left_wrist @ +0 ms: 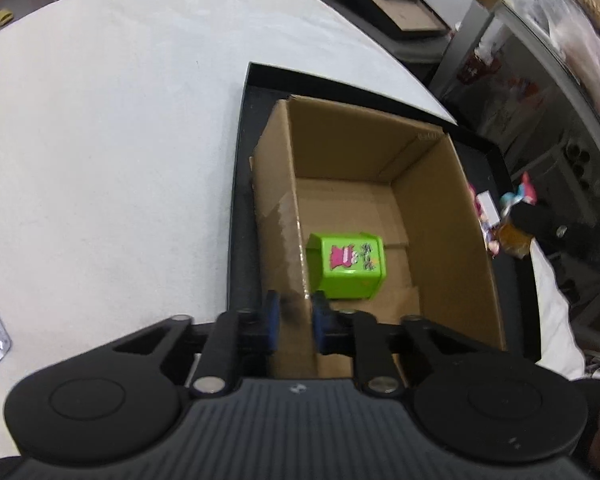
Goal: Organize rigid objects
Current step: 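Carry the red crab figure into the box and open the right gripper, then move the right gripper to the brown-haired doll and close on it, then carry the brown-haired doll into the box and open the right gripper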
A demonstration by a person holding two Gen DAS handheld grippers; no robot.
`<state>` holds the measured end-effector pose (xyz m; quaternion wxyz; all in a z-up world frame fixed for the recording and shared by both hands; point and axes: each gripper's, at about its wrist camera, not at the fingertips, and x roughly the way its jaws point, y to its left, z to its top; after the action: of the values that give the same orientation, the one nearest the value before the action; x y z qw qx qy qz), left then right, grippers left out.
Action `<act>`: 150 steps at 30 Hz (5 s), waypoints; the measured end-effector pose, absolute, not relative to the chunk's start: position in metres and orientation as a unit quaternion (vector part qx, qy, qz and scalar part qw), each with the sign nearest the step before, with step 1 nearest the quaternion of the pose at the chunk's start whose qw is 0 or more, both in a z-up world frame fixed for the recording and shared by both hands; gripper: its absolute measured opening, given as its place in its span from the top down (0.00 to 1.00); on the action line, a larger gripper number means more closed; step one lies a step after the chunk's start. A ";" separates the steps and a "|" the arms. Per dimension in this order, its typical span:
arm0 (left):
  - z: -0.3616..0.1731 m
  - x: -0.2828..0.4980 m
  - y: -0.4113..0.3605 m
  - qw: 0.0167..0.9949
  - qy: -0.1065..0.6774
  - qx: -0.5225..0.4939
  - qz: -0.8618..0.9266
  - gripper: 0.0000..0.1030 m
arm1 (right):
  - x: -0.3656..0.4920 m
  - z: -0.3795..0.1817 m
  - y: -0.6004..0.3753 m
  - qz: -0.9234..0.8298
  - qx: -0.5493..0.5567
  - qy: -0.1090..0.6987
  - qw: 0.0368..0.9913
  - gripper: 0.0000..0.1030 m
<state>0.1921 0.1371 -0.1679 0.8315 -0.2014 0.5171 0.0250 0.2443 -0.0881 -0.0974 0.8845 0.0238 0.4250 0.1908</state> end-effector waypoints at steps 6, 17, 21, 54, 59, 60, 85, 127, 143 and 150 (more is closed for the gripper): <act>-0.166 0.190 0.141 0.839 0.504 -0.204 0.028 0.86 | 0.240 -0.098 -0.062 0.210 0.008 0.429 0.878 0.58; -0.169 0.189 0.146 0.838 0.503 -0.210 0.012 0.86 | 0.241 -0.111 -0.021 0.228 0.010 0.449 0.864 0.58; -0.168 0.189 0.147 0.838 0.502 -0.212 0.011 0.86 | 0.242 -0.112 -0.006 0.237 0.006 0.452 0.860 0.57; -0.161 0.190 0.112 0.842 0.528 -0.092 0.068 0.75 | 0.235 -0.107 -0.096 0.184 0.027 0.400 0.898 0.27; -0.161 0.191 0.108 0.841 0.530 -0.081 0.070 0.67 | 0.238 -0.117 -0.114 0.176 0.036 0.402 0.898 0.27; -0.160 0.191 0.108 0.841 0.529 -0.083 0.070 0.64 | 0.239 -0.119 -0.118 0.174 0.039 0.403 0.898 0.27; -0.155 0.205 0.087 0.851 0.515 -0.046 0.093 0.47 | 0.276 -0.189 -0.195 0.089 0.103 0.415 0.900 0.24; -0.157 0.208 0.092 0.847 0.519 -0.070 0.095 0.47 | 0.291 -0.193 -0.194 0.066 0.092 0.418 0.901 0.61; -0.148 0.193 0.104 0.861 0.492 -0.107 0.076 0.47 | 0.271 -0.143 -0.164 0.098 0.078 0.398 0.909 0.61; -0.153 0.193 0.108 0.856 0.499 -0.112 0.074 0.47 | 0.264 -0.125 -0.139 0.126 0.061 0.391 0.910 0.61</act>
<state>0.1934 0.1081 -0.1526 0.8562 -0.1116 0.4991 0.0735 0.2638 -0.1392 -0.1251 0.9099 0.0606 0.3906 0.1262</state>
